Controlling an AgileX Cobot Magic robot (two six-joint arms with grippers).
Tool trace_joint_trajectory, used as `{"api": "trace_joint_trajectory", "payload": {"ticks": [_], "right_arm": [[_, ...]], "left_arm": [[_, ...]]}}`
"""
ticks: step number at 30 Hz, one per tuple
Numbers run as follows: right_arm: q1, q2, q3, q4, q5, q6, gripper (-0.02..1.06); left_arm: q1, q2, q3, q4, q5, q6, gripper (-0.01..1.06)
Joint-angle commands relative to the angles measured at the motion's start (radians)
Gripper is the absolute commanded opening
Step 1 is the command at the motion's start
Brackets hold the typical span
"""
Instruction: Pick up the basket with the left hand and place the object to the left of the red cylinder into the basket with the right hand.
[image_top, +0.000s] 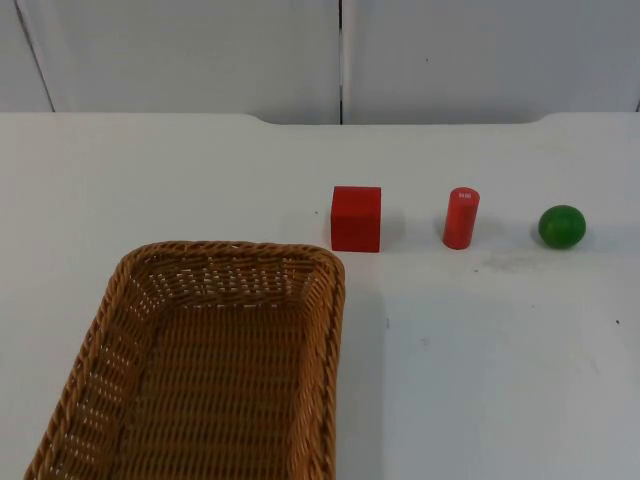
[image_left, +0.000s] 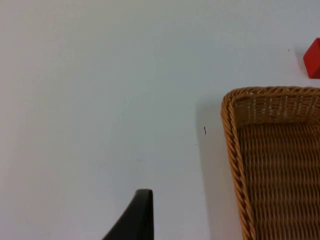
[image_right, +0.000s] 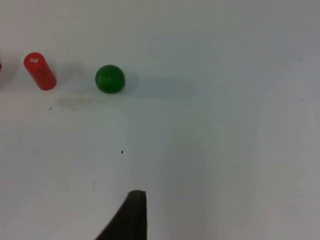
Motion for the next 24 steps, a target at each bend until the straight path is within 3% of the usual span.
{"api": "trace_joint_trajectory", "payload": {"ticks": [1, 19, 24], "right_arm": [[-0.006, 0.000, -0.012, 0.007, -0.010, -0.009, 1.05], [-0.006, 0.000, -0.012, 0.025, -0.008, -0.026, 1.05], [-0.006, 0.000, -0.012, 0.026, -0.008, -0.026, 1.05]], "left_arm": [[-0.007, 0.032, -0.007, -0.015, 0.002, 0.007, 1.05], [-0.007, 0.381, -0.007, -0.068, -0.122, 0.084, 1.05], [-0.007, 0.486, -0.007, -0.161, -0.149, 0.201, 1.05]]}}
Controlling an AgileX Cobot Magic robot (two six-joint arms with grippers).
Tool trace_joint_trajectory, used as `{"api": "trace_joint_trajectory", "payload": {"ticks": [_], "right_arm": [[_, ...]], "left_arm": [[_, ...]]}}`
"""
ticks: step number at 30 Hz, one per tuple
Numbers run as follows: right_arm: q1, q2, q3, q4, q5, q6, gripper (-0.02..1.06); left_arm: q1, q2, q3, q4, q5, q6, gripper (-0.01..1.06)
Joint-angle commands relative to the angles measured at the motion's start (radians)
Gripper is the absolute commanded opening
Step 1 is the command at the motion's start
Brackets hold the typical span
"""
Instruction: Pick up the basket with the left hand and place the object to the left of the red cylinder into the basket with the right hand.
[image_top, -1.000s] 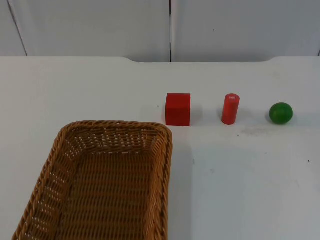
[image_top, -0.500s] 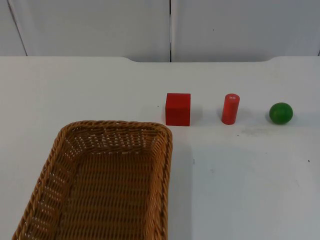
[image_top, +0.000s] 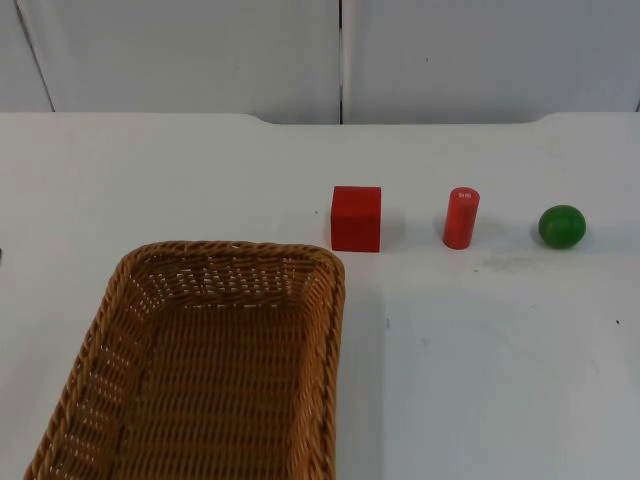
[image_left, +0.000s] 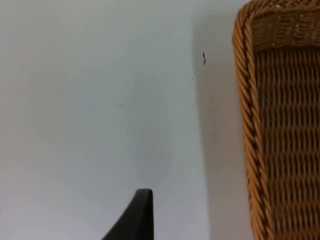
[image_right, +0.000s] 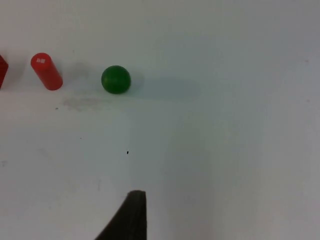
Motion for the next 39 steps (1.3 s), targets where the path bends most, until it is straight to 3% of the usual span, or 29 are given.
{"api": "trace_joint_trajectory", "payload": {"ticks": [1, 9, 14, 22, 34, 39], "right_arm": [[-0.006, 0.000, -0.012, 0.007, -0.006, -0.012, 1.05], [-0.006, 0.000, -0.012, 0.010, -0.006, -0.012, 1.05], [-0.006, 0.000, -0.008, 0.012, -0.004, -0.012, 1.05], [-0.006, 0.000, -0.008, 0.010, -0.004, -0.012, 1.05], [-0.006, 0.000, -0.008, 0.010, -0.006, -0.012, 1.05], [-0.006, 0.000, -0.008, 0.010, -0.002, -0.012, 1.05]], "left_arm": [[-0.007, 0.049, -0.007, -0.070, -0.019, 0.068, 1.05], [-0.007, 0.233, -0.056, -0.158, -0.026, 0.160, 1.05], [-0.007, 0.356, -0.102, -0.156, -0.073, 0.170, 1.05], [-0.007, 0.526, -0.159, -0.158, -0.079, 0.182, 1.05], [-0.007, 0.698, -0.198, -0.365, -0.087, 0.437, 1.05], [-0.007, 0.753, -0.198, -0.375, -0.107, 0.441, 1.05]]}}
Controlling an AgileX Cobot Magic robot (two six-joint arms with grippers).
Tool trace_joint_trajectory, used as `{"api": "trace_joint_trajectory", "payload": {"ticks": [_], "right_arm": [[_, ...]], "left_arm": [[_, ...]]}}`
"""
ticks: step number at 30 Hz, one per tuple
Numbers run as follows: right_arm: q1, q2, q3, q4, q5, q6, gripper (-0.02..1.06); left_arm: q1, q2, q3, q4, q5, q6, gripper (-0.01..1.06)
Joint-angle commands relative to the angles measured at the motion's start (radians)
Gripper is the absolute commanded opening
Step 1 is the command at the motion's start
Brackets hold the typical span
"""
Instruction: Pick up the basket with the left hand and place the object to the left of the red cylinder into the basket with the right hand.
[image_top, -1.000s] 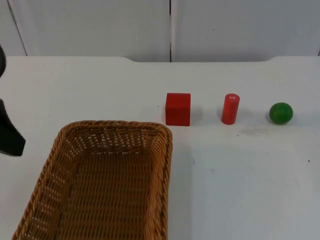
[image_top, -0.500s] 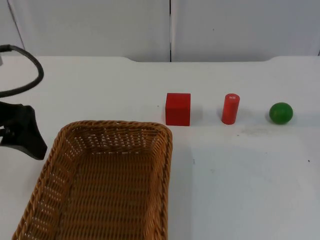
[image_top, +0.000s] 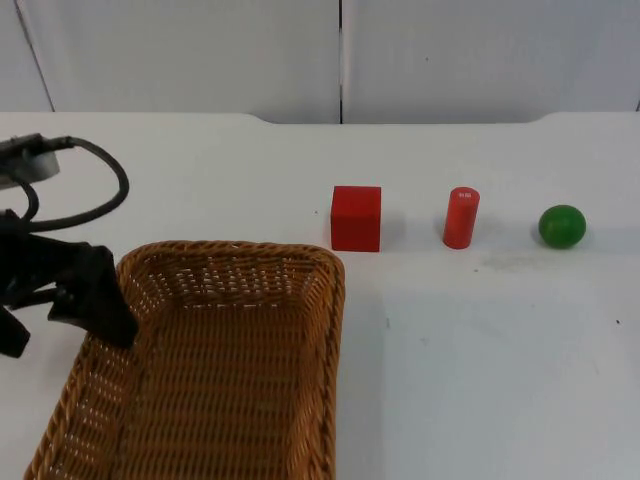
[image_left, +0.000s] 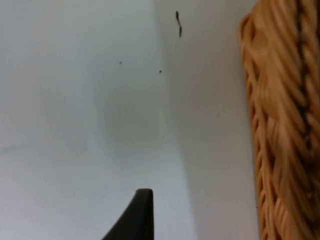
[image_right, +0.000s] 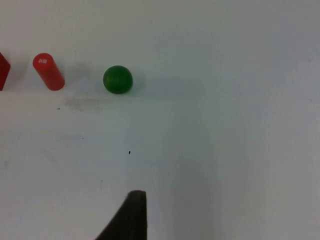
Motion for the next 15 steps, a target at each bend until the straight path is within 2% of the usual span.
{"api": "trace_joint_trajectory", "payload": {"ticks": [1, 4, 15], "right_arm": [[-0.006, 0.000, -0.008, 0.004, 0.000, -0.012, 1.05], [-0.006, 0.000, -0.008, 0.004, 0.000, -0.012, 1.05], [-0.006, 0.000, -0.008, 0.004, 0.000, -0.012, 1.05]], "left_arm": [[-0.007, 0.024, -0.005, -0.021, -0.018, 0.011, 1.05], [-0.010, 0.039, -0.005, -0.021, -0.025, 0.011, 1.05], [-0.088, 0.098, 0.000, -0.014, -0.131, -0.035, 1.05]]}}
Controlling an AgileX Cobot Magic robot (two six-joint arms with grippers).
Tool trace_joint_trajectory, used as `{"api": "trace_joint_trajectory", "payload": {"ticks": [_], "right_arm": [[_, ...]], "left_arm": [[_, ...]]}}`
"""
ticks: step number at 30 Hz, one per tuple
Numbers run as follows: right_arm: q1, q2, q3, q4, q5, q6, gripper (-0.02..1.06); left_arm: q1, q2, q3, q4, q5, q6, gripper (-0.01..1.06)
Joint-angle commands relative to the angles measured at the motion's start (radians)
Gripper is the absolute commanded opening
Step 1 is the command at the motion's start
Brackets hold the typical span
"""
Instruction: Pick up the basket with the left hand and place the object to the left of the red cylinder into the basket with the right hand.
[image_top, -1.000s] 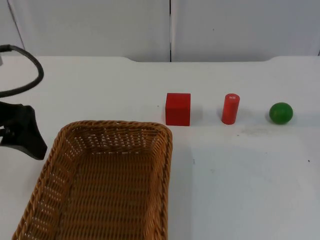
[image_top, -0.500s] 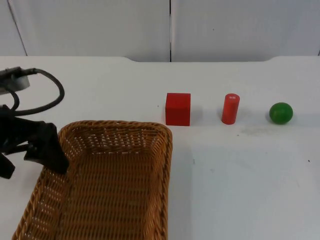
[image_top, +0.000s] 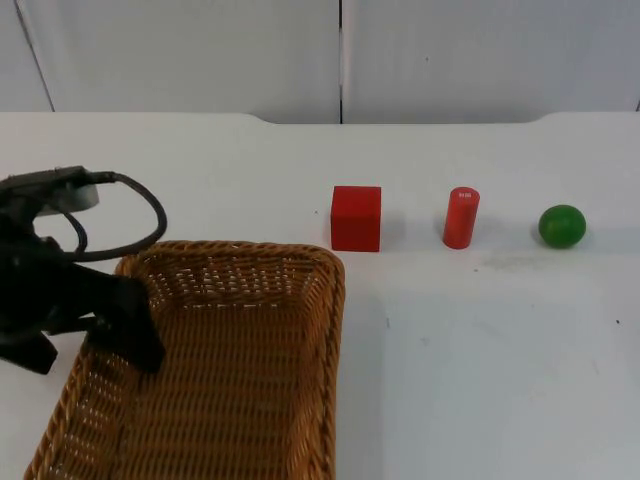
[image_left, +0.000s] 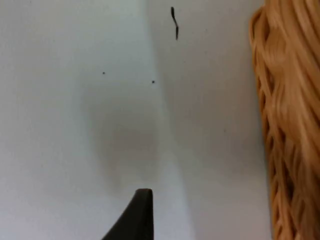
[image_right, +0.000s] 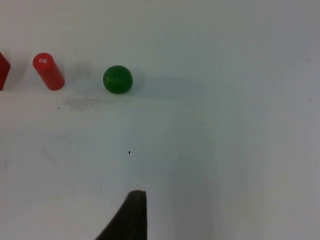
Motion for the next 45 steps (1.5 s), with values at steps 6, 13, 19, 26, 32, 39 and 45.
{"api": "trace_joint_trajectory", "payload": {"ticks": [6, 13, 19, 26, 32, 39, 45], "right_arm": [[-0.006, 0.000, 0.024, 0.002, -0.017, -0.012, 1.05], [-0.006, 0.000, 0.041, 0.002, -0.035, -0.012, 1.05], [-0.006, 0.000, 0.041, 0.002, -0.035, -0.012, 1.05], [-0.006, 0.000, 0.041, 0.000, -0.035, -0.012, 1.05], [-0.006, 0.000, 0.041, 0.000, -0.042, -0.012, 1.05], [-0.006, 0.000, 0.041, -0.004, -0.053, -0.012, 1.05], [-0.006, 0.000, 0.041, -0.004, -0.051, -0.012, 1.05]], "left_arm": [[-0.007, 0.031, 0.000, -0.007, -0.048, -0.036, 1.05], [-0.007, 0.033, 0.000, -0.007, -0.056, -0.038, 1.05], [-0.007, 0.059, 0.000, -0.011, -0.056, -0.053, 0.97], [-0.007, 0.072, 0.000, -0.013, -0.060, -0.076, 0.64], [-0.007, 0.072, 0.000, -0.013, -0.055, -0.107, 0.17], [-0.007, 0.035, -0.002, -0.013, 0.001, -0.128, 0.00], [-0.007, -0.075, -0.002, 0.005, 0.066, -0.194, 0.00]]}}
